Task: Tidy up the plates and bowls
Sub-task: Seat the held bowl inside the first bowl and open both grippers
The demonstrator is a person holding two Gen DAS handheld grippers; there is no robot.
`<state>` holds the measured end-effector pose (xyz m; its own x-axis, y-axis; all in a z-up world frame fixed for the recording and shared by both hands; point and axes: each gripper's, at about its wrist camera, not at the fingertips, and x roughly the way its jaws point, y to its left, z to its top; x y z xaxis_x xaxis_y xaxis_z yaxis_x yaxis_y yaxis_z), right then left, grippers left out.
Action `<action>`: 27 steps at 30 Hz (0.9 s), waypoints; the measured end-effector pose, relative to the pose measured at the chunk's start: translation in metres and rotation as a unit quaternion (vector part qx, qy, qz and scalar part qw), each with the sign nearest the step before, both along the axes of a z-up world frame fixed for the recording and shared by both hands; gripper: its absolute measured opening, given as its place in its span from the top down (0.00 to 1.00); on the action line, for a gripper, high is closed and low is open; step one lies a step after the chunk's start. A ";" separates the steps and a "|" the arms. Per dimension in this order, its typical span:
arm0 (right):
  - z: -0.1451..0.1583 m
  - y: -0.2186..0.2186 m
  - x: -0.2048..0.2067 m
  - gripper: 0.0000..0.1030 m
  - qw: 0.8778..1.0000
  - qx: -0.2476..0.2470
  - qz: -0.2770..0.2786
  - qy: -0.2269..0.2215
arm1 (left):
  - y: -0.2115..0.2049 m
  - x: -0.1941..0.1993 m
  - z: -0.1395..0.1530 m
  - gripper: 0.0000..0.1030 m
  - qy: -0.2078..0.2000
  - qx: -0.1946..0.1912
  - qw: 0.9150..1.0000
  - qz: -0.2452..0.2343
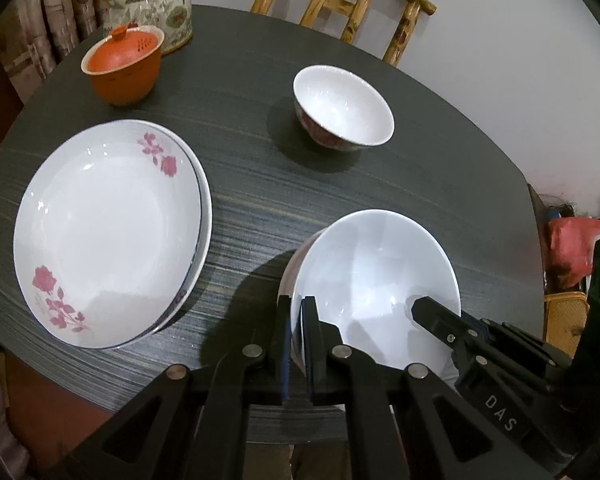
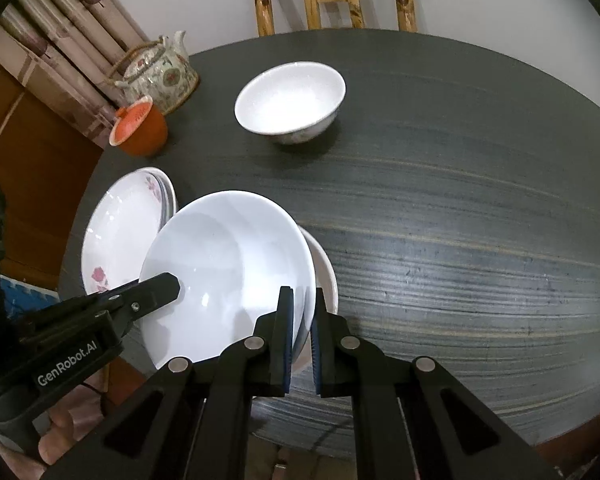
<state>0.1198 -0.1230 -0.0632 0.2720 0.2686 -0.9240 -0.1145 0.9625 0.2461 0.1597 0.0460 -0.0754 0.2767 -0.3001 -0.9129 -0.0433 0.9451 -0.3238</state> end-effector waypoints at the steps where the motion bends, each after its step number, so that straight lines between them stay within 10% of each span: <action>1: -0.002 0.000 -0.001 0.92 1.000 0.000 0.000 0.001 | -0.001 0.000 -0.001 0.95 0.001 0.000 1.000 -0.001; 27: -0.013 -0.004 -0.007 0.89 1.000 0.007 -0.018 -0.006 | -0.006 -0.001 -0.008 0.95 -0.005 -0.001 1.000 0.000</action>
